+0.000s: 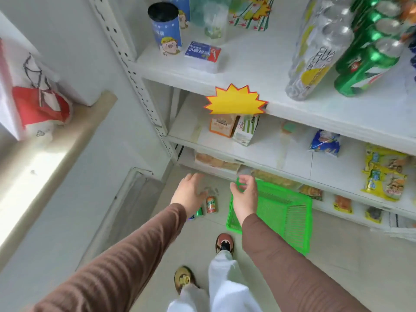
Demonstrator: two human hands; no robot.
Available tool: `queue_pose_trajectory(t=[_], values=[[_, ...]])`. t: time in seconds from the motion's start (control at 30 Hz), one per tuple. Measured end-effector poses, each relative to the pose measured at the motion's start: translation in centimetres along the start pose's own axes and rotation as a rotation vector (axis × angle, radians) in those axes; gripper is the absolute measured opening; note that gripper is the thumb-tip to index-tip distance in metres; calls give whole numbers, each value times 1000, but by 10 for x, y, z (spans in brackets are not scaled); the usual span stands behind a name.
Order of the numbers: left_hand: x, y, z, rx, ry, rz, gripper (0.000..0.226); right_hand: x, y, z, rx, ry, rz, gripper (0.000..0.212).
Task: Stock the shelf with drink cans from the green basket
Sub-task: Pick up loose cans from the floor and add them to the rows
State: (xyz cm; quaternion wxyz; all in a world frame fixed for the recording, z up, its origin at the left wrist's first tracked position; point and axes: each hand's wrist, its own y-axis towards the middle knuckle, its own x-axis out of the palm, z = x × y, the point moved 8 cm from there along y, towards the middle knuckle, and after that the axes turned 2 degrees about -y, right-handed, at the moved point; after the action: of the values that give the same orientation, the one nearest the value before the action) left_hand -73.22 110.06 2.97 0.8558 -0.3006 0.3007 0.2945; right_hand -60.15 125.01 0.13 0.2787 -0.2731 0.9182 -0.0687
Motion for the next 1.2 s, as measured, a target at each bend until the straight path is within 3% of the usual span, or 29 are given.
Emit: queue_pose_trajectory(t=[0.4,0.53,0.63,0.97,1.2], values=[[210,33,-230,-279,68,-229,50,203,20,279,384,-243,-364,42],[279,69,-288,-319,80,-243,50,255,56,352,430,-301,-388,49],[327,98,-325,-324,92,-252,50,291,90,403,468,-362,-368,42],[427,178,-409,-339,-12,-195,47,359,177,526,470,-620,-287,65],[436,193,-421,-318,-23,-177,45,382,179,545,503,-435,-307,63]])
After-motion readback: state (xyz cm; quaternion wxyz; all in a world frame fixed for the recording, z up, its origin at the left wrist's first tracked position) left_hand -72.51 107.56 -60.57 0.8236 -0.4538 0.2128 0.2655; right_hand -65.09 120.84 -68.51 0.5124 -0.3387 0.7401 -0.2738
